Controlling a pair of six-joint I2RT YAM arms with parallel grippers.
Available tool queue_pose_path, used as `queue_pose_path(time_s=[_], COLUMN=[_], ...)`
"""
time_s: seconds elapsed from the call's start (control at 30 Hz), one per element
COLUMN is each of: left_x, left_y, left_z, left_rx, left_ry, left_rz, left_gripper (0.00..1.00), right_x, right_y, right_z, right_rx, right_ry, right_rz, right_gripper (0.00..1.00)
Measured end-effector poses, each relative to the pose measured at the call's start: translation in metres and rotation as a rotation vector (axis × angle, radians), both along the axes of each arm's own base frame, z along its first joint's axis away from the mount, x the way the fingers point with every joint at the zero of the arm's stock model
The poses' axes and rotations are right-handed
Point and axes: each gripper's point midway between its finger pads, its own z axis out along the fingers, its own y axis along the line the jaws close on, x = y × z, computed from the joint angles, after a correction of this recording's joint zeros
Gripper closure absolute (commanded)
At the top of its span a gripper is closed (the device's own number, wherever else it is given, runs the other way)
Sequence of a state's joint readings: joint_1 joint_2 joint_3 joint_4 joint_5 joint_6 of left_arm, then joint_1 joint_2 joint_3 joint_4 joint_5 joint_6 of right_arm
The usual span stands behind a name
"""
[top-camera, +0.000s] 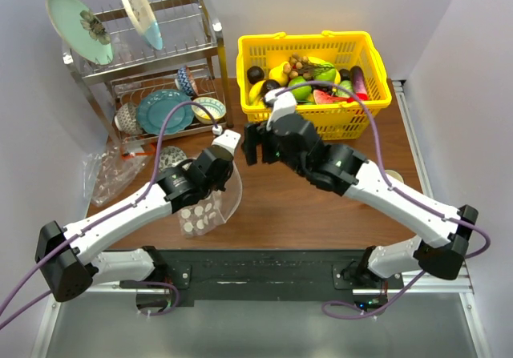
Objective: Place the food in the zip-top bag and seal the zipper
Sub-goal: Open the zipper of the food storage bag, then pick up the fake fruit from the bin.
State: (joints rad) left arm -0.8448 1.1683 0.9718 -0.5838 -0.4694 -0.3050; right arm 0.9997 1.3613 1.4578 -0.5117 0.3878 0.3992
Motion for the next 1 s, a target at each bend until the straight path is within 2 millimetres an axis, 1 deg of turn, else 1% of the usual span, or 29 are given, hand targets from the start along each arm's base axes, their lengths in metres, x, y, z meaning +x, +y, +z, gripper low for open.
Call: queue_pose_path(time_s=[0.1, 0.2, 0.27, 0.37, 0.43, 0.53, 0.63, 0.67, 0.73, 0.8, 0.87, 0.93, 1.0], left_x=[0.001, 0.002, 0.003, 0.004, 0.004, 0.002, 0.001, 0.001, 0.001, 0.001, 0.0, 0.001, 0.001], left_y=[0.002, 0.003, 0.002, 0.001, 0.001, 0.001, 0.001, 0.001, 0.001, 0.001, 0.002, 0.002, 0.001], left_z=[0.001, 0.001, 0.002, 0.003, 0.001, -0.003, -0.006, -0.007, -0.006, -0.006, -0.006, -0.005, -0.003], left_rx=[0.014, 0.021, 0.02, 0.009, 0.003, -0.003, -0.003, -0.001, -0.003, -0.002, -0.001, -0.004, -0.009], left_ry=[-0.008, -0.012, -0.019, -0.033, -0.039, -0.041, -0.038, -0.039, -0.046, -0.049, -0.051, -0.054, -0.058], left_rz=[-0.001, -0.002, -0.006, -0.01, -0.014, -0.021, -0.026, -0.029, -0.032, -0.036, -0.039, -0.042, -0.042], left_gripper=[1.0, 1.0, 1.0, 1.0, 1.0, 1.0, 1.0, 1.0, 1.0, 1.0, 1.0, 1.0, 1.0], right_x=[0.026, 0.054, 0.07, 0.098, 0.116, 0.149, 0.18, 0.187, 0.21, 0.229, 0.25, 0.276, 0.298], right_y=[-0.027, -0.06, -0.077, -0.1, -0.113, -0.132, -0.152, -0.157, -0.17, -0.179, -0.186, -0.195, -0.203], right_z=[0.022, 0.038, 0.045, 0.057, 0.058, 0.051, 0.035, 0.029, 0.016, 0.006, 0.001, -0.005, -0.013], right_rx=[0.006, 0.002, -0.001, 0.002, 0.001, 0.008, 0.034, 0.044, 0.09, 0.13, 0.179, 0.241, 0.289], right_ry=[-0.042, -0.071, -0.079, -0.096, -0.092, -0.073, -0.038, -0.027, -0.005, 0.013, 0.017, 0.014, 0.013], right_rz=[-0.093, -0.202, -0.257, -0.34, -0.385, -0.453, -0.527, -0.546, -0.597, -0.631, -0.669, -0.707, -0.744], right_gripper=[0.17, 0.16, 0.16, 0.17, 0.17, 0.18, 0.18, 0.18, 0.19, 0.19, 0.19, 0.18, 0.18])
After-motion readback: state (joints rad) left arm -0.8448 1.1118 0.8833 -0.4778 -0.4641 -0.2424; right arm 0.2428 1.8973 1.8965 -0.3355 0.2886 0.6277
